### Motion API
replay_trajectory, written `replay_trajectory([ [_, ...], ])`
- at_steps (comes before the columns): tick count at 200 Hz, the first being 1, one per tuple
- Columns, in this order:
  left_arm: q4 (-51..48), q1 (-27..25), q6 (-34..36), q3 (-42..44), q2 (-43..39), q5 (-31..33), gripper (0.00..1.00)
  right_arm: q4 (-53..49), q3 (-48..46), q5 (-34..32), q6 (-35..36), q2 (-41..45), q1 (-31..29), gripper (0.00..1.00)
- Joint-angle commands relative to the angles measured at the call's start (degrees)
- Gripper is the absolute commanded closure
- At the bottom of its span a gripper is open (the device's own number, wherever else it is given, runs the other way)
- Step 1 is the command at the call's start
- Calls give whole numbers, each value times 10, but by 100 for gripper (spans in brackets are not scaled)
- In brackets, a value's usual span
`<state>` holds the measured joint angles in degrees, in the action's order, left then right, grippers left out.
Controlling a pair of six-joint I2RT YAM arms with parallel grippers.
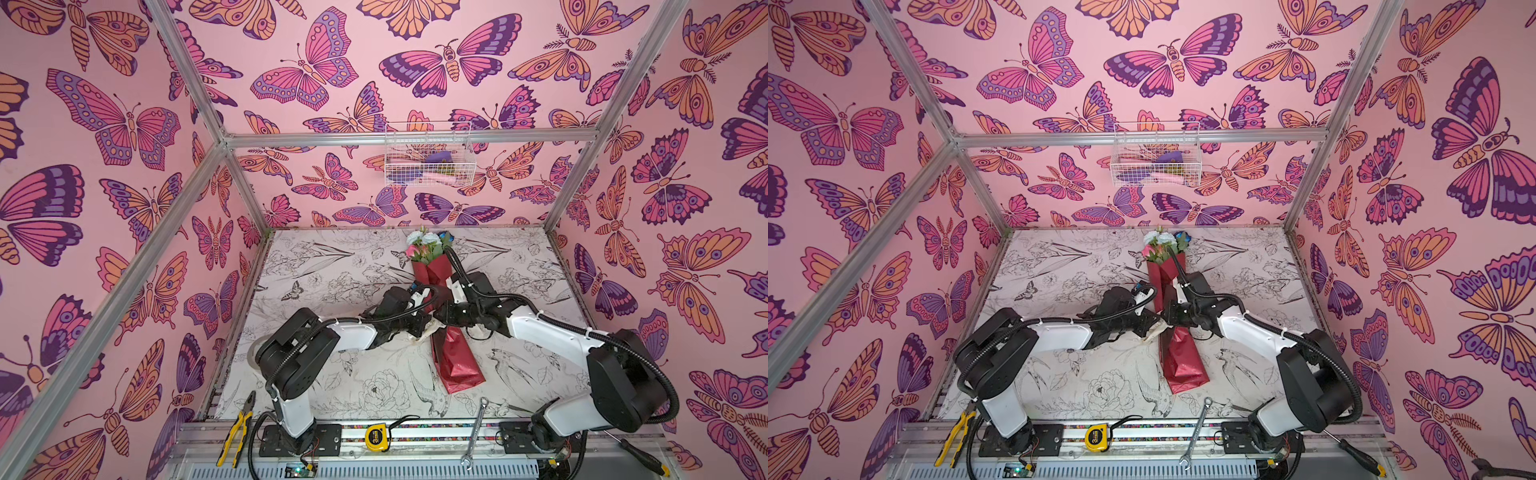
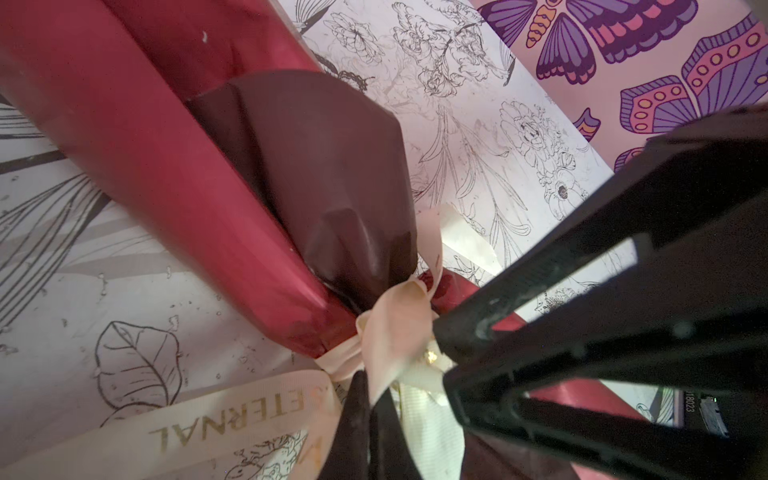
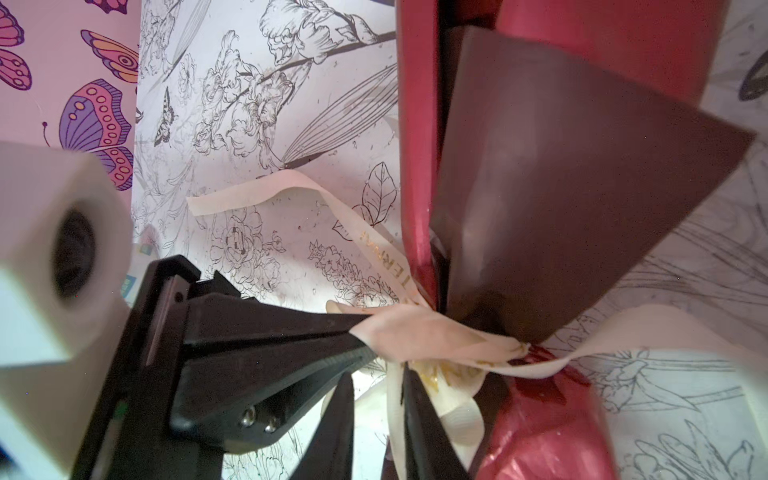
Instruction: Tie the bouquet of fake flowers
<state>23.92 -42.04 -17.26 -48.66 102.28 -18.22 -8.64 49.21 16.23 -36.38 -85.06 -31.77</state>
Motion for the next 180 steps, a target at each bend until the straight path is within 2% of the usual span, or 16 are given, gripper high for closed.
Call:
replay_trajectory([
  [1,2,-3,-7,-6,3,-9,99,-19,-8,-17,3,3,-8,78],
  [64,4,-4,-8,-8,3,-9,99,-62,4,-61,26,8,-33,78],
  [127,5,-8,-5,-8,-8,-15,99,-53,-2,-79,27,0,-36,100],
  [180,5,-14,-5,-2,-25,-11,99,-9,2,-66,29,-15,-36,100],
])
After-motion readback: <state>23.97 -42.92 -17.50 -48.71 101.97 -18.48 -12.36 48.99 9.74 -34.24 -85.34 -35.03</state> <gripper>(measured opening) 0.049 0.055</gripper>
